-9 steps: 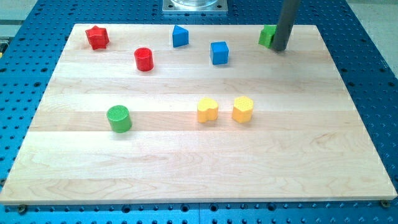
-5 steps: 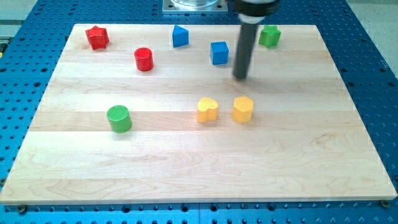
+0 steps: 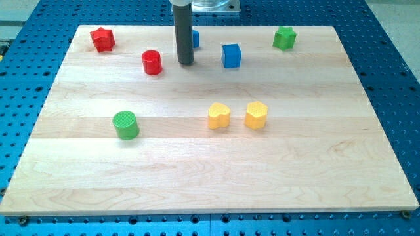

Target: Move the red circle vertically below the red star

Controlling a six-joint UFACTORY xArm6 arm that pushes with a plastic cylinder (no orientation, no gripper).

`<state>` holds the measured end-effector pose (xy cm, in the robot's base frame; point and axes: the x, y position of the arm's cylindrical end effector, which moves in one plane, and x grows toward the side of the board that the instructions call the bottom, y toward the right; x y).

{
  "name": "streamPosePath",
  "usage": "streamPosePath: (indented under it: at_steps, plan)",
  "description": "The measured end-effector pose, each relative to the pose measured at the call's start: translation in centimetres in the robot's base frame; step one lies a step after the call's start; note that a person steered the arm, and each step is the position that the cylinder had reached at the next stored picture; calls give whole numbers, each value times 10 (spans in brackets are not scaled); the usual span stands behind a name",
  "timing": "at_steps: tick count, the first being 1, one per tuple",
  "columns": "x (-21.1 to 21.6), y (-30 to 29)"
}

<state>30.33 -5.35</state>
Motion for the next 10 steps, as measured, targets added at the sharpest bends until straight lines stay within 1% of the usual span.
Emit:
streamPosePath:
  at_steps: [1,2,3,5,6,8,10]
  plan:
    - [7,-49]
    - [40,-106]
    - [49,-128]
    - [46,-141]
    - [80,-155]
    - [106,-128]
    - [135,-145]
